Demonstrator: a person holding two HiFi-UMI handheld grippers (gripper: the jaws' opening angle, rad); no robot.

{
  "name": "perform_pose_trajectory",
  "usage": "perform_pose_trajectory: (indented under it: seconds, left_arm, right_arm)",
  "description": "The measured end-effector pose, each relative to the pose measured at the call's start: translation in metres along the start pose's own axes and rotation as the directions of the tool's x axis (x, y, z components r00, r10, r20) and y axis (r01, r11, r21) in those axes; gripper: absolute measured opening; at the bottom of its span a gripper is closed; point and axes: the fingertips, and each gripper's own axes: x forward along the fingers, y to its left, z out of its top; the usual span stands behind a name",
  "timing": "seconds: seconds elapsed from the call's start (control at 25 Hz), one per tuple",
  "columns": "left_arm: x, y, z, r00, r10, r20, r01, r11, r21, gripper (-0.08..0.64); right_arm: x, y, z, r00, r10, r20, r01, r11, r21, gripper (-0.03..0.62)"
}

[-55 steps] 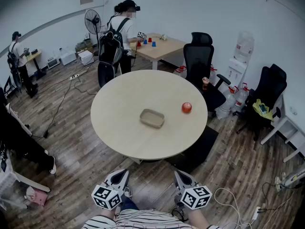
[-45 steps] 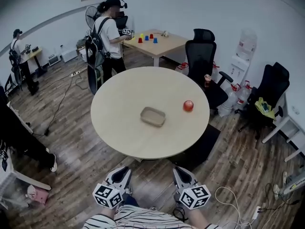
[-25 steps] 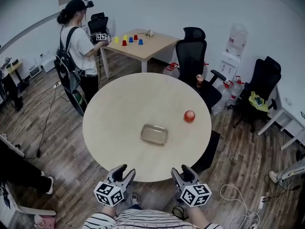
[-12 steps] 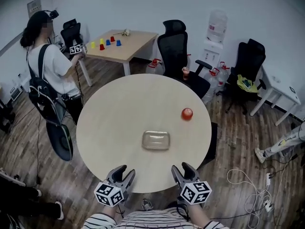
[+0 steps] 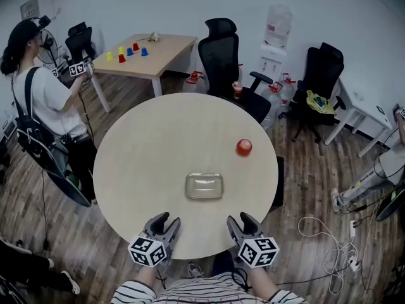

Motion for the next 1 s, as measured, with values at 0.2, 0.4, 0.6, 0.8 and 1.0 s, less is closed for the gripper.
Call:
perform_pose_trajectory:
  seconds: [0.2,0.4,0.6,0.8,1.0]
  left_arm:
    - [0.016,0.009,0.001,1.000,0.018,0.001,-0.018,1.000,-0.012,0.161]
    - [0.038,0.018,0.000,0.999,0.037,-0.013,-0.038,0.999,-0.019,0.161]
    - [0.067,0.028,0.000,0.998,0.060,-0.037,-0.061,0.998,-0.025,0.161]
    - [0.093,0.037,-0.002,0.994,0.091,-0.054,-0.093,0.995,-0.039,0.161]
    - [0.116,0.044,-0.005,0.991,0.102,-0.082,-0.107,0.993,-0.048,0.161]
  right_arm:
    - [0.020,-0.011,0.003,1.000,0.007,-0.016,-0.007,1.000,-0.001,0.216]
    - [0.041,-0.028,0.007,1.000,0.011,-0.028,-0.011,1.000,-0.005,0.216]
    - [0.069,-0.045,0.009,0.998,0.027,-0.061,-0.028,1.000,-0.008,0.216]
    - [0.097,-0.062,0.010,0.993,0.051,-0.104,-0.052,0.999,-0.011,0.216]
    - [0.122,-0.075,0.009,0.987,0.071,-0.144,-0.074,0.997,-0.017,0.216]
